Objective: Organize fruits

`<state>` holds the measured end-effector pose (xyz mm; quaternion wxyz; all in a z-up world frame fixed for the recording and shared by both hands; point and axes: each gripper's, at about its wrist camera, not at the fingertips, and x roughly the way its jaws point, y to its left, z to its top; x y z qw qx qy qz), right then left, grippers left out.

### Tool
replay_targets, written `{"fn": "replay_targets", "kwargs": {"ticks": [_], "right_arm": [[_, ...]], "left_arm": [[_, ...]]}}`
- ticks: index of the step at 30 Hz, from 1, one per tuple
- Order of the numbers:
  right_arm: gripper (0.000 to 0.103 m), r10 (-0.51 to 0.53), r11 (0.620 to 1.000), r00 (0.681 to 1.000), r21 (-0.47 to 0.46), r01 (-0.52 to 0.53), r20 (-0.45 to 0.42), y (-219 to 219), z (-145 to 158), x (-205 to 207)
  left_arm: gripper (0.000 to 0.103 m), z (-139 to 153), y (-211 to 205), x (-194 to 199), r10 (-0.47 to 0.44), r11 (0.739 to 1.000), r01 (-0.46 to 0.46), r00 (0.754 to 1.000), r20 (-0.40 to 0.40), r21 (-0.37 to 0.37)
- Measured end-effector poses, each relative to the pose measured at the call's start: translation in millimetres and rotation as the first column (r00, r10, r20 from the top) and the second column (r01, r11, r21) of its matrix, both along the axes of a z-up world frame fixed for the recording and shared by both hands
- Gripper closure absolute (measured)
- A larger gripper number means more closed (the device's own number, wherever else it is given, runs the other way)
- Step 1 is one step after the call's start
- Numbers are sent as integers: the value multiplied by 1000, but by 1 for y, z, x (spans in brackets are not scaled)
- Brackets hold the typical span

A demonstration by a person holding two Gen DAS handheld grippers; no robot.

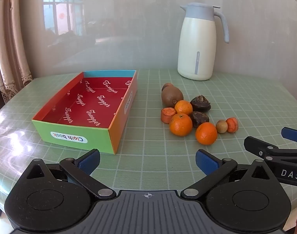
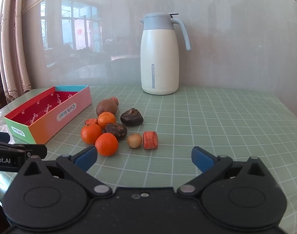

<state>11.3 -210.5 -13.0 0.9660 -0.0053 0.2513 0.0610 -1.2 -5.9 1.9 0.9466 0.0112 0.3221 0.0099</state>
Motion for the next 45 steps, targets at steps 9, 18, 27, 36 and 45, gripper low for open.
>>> {"fn": "replay_targets", "kwargs": {"ticks": [9, 18, 27, 36, 45], "right_arm": [[0, 1, 1000, 1000, -1, -1, 0, 0, 0, 0], [0, 1, 1000, 1000, -1, -1, 0, -1, 1, -1], [0, 1, 1000, 1000, 1, -1, 2, -1, 1, -1], [0, 0, 1000, 1000, 0, 0, 0, 0, 0, -1], [0, -4, 1000, 1000, 3, 4, 5, -1, 2, -1]], "left_arm": [[0, 1, -1, 0, 1, 1000, -1, 1000, 1, -1], [0, 1, -2, 0, -3, 1000, 3, 1000, 3, 2], [0, 2, -2, 0, -6, 1000, 6, 1000, 10, 3], [0, 3, -3, 0, -10, 1000, 10, 1000, 13, 6], [0, 1, -5, 1, -16, 999, 15, 1000, 18, 29]]}}
